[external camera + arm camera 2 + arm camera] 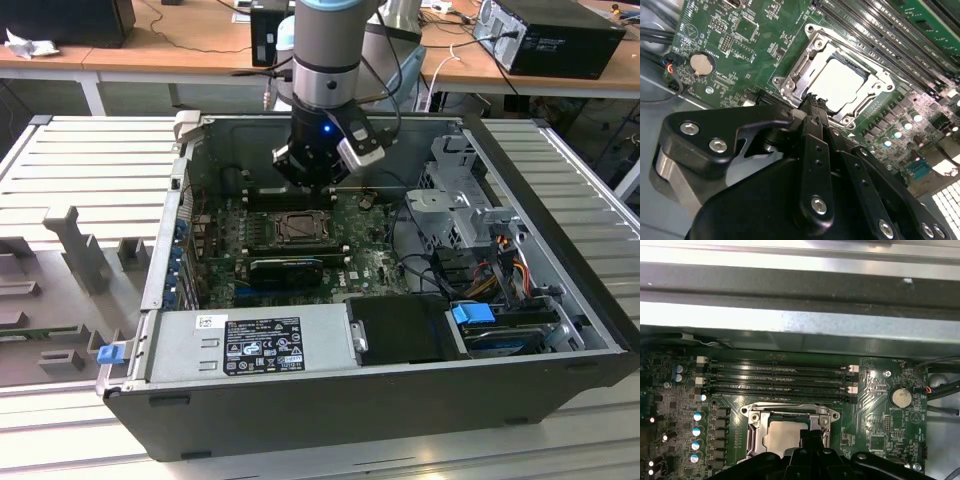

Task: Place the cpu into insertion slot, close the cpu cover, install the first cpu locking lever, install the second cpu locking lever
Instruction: 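Install the second cpu locking lever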

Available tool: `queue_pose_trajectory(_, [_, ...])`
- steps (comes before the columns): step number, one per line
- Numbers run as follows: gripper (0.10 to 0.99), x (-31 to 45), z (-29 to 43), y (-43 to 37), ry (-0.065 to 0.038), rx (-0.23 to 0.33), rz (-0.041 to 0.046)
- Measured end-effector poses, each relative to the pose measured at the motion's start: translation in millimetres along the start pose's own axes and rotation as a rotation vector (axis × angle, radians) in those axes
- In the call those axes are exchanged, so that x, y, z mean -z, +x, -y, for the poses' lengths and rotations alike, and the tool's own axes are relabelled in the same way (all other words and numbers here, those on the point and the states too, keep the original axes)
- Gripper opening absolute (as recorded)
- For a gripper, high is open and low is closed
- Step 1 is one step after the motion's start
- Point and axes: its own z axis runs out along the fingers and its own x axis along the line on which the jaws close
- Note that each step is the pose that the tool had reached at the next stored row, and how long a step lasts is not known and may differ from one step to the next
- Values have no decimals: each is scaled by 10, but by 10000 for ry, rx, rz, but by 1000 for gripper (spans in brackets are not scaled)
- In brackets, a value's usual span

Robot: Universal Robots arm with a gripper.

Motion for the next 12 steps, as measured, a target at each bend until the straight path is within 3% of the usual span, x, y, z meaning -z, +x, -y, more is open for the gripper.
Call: queue_pose_trajectory(12, [106,11,250,15,23,-2,-1])
